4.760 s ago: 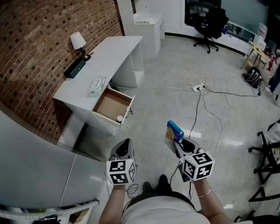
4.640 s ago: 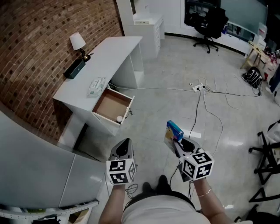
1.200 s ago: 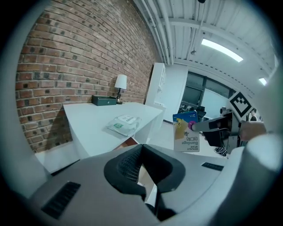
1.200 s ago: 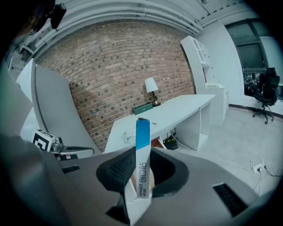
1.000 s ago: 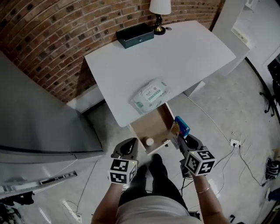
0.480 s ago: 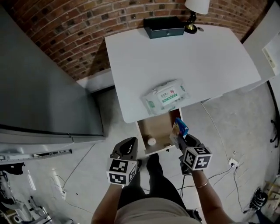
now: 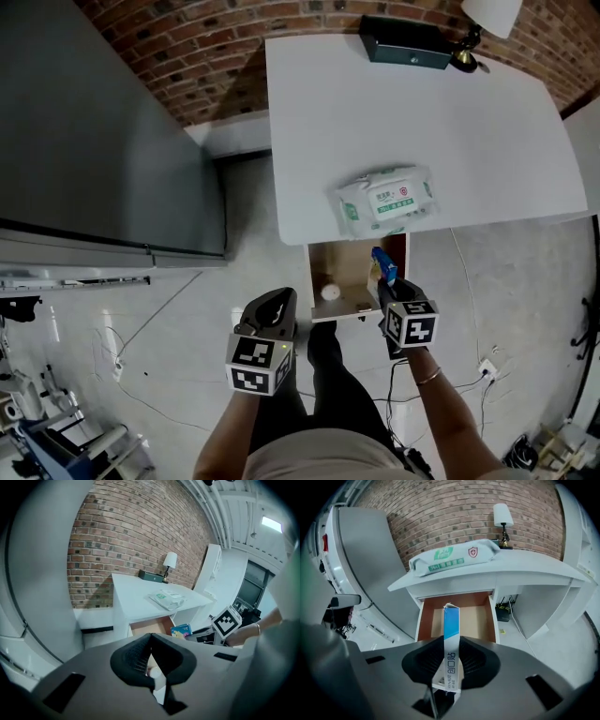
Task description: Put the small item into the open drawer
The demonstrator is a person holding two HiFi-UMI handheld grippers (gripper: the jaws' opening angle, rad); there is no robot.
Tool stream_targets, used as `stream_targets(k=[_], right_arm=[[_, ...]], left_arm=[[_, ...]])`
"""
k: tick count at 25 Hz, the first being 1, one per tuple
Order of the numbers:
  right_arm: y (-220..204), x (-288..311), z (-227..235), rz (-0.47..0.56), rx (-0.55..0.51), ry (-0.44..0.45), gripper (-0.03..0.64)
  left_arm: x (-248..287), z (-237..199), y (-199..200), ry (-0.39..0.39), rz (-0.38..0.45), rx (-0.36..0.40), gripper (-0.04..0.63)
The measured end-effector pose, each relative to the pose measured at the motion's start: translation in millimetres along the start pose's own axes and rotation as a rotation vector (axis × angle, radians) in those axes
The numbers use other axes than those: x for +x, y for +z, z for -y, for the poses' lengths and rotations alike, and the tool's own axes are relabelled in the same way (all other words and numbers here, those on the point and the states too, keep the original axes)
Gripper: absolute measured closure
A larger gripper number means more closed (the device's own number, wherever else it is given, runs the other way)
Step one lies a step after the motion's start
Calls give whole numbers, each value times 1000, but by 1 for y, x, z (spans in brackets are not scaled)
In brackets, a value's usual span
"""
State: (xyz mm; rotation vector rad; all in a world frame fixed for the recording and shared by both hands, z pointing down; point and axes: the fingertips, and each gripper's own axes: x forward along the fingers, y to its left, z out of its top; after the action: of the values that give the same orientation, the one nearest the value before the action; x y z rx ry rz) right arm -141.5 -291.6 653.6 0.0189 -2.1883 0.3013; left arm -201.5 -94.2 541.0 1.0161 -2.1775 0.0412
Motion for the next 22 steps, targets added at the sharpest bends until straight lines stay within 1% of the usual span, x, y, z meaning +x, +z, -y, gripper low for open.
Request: stream_targets(k=[7,12,14,18,22], right_arm=[[-23,50,-4,-109,-96,22,520],[-42,79,0,-184,-166,2,520],[-49,89,4,-212,-169,-14,520],[-60,107,9,-250,-141,-43,520],[-70,124,12,-279,-157,-63,520]], left_arm=[[-4,-23,-26,91,-7,-64,574],[-8,-33,-42,129,-18,-103,574],[-9,-38,-48,140,-23,-114,574],[-10,-49,-58,161,-26,-134,574],[-11,-56,-65,180,-27,-158,574]])
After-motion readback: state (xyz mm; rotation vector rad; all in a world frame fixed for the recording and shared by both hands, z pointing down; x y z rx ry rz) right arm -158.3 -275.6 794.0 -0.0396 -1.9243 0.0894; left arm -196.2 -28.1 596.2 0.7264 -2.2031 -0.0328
